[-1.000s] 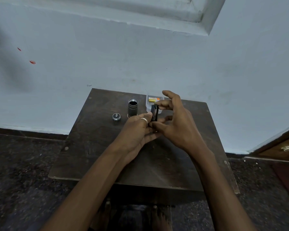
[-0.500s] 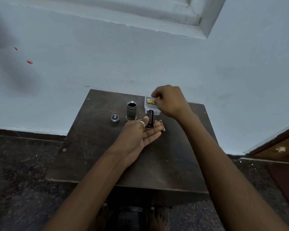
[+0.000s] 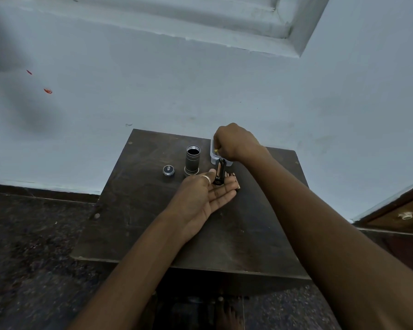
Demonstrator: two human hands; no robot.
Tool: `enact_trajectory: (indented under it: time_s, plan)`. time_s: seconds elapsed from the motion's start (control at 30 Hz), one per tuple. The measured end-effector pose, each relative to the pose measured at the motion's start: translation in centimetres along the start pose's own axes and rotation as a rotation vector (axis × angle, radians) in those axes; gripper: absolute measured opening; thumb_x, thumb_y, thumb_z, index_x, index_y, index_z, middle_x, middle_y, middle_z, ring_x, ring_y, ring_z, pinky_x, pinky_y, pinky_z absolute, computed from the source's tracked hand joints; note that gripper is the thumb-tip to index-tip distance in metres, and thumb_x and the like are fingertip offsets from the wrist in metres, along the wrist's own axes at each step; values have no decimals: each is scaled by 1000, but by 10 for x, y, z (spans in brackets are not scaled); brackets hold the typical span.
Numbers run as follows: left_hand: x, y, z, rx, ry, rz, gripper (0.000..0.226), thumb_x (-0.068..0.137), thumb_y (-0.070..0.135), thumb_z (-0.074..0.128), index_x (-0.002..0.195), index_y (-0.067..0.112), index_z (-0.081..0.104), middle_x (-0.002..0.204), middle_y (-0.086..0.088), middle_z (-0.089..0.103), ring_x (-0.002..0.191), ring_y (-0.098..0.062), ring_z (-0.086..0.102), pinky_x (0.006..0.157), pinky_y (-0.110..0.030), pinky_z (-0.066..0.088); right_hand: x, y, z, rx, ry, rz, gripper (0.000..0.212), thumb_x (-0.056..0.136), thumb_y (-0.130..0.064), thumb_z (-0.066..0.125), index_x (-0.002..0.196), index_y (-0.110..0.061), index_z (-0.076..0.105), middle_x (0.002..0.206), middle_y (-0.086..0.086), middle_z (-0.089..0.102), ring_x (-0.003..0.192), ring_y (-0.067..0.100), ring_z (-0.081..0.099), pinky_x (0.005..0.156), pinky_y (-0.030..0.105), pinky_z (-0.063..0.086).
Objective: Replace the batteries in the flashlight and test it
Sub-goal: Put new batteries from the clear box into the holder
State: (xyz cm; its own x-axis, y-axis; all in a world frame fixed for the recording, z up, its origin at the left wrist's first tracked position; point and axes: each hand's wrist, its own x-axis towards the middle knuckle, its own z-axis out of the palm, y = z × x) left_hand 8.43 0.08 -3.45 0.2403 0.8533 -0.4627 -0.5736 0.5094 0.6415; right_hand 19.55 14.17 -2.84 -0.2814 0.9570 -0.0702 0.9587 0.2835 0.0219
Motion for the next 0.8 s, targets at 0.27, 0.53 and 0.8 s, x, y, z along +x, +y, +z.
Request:
enact_trajectory:
  time_s: [0.27,0.53,0.8]
  plan:
    - [1,-1,-2,-5,-30,20,24,106,13,40,112,2,60,93,-13,74,77,-16,75,71,-28,62,-50,7,-23,718,394,144,11,91,-14,64,102,-19,64,76,-5,69,76,6,63,70,10,46]
    - [2,-3,-3,-126,-30,-7,17,102,12,50,104,2,63,93,-16,75,82,-19,75,71,-28,62,-120,-16,-7,1091,564,229,9,87,-18,75,94,-20,70,76,-6,73,65,-1,67,63,17,53]
    - [3,-4,-4,-112,-37,13,17,101,13,51,99,6,67,88,-11,77,80,-15,75,76,-27,61,-125,-20,5,921,677,141,7,87,-15,75,92,-12,70,80,-10,71,79,2,68,67,8,51]
